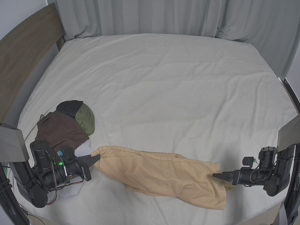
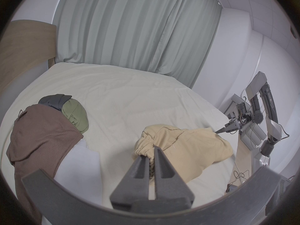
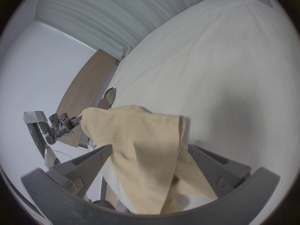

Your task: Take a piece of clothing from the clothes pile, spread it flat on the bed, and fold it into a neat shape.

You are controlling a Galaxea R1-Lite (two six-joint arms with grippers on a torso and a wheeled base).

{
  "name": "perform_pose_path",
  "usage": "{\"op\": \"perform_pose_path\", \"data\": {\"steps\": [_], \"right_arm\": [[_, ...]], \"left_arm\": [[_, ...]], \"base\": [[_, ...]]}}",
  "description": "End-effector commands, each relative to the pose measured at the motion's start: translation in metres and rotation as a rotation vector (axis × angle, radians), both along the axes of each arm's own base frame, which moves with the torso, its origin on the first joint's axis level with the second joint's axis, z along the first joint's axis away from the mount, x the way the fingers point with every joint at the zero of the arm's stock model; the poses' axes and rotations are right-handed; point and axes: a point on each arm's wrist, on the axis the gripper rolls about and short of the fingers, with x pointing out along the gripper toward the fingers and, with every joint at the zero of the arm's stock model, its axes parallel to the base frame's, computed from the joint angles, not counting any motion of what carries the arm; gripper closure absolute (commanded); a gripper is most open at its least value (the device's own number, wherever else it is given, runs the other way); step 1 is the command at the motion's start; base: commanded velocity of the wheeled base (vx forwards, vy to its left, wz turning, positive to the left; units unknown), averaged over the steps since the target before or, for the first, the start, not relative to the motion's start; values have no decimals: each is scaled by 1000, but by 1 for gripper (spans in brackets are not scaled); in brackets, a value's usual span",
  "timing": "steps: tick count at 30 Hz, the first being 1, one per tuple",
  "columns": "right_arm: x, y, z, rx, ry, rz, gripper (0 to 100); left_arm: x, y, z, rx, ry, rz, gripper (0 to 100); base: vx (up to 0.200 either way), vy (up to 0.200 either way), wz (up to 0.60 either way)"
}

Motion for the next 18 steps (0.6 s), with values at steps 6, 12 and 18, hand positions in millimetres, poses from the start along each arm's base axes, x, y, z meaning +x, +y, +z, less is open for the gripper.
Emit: {"op": "perform_pose_path", "data": {"steps": [6, 12, 18], "right_arm": [[14, 5, 3, 15, -25, -38, 0], [17, 10, 6, 34, -29, -31, 0], [22, 12, 5, 36, -41, -23, 0]], "left_arm": [[0, 0, 0, -1, -1, -1, 100], [0, -1, 0, 0, 2, -4, 100], [-1, -2, 0, 0, 2, -7, 100]], "base": [[0, 0, 0], [0, 0, 0], [0, 0, 0]]}}
